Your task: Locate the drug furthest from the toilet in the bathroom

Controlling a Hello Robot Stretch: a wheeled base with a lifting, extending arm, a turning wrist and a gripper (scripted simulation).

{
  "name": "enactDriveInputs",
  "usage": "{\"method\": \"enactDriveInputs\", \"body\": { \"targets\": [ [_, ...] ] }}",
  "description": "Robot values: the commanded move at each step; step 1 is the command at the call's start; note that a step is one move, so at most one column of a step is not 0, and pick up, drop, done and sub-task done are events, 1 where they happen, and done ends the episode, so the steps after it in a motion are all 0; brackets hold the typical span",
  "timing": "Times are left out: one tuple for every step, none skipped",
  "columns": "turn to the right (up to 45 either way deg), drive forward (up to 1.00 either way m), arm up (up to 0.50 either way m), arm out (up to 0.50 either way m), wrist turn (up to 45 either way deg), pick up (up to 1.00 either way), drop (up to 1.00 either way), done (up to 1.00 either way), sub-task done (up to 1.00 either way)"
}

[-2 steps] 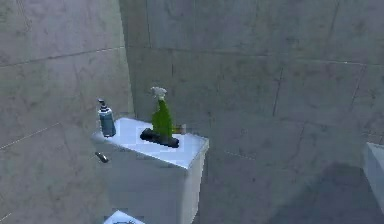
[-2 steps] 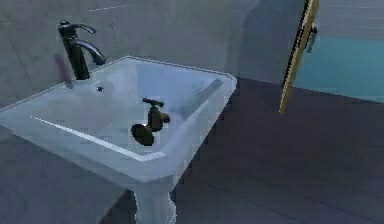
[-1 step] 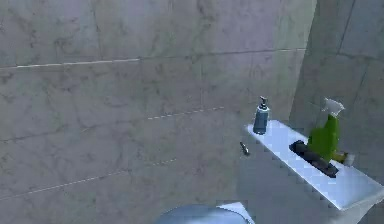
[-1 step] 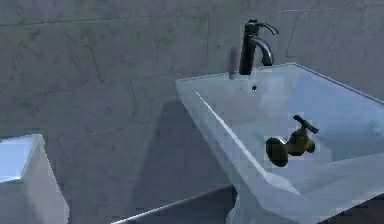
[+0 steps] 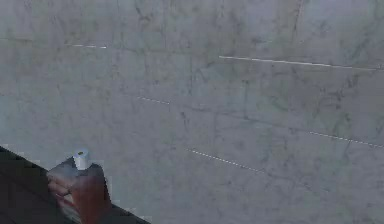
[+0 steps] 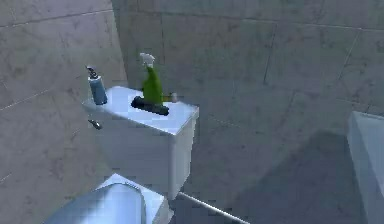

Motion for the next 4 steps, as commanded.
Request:
{"method": "enactDriveInputs", "body": {
  "targets": [
    [-45.0,0.00,0.00,0.00,0.0,0.00,0.00,0.00,0.00],
    [-18.0,0.00,0.00,0.00,0.0,0.00,0.00,0.00,0.00],
    [0.0,0.40,0.00,0.00,0.0,0.00,0.00,0.00,0.00],
    [0.0,1.00,0.00,0.00,0.0,0.00,0.00,0.00,0.00]
  ]
}}
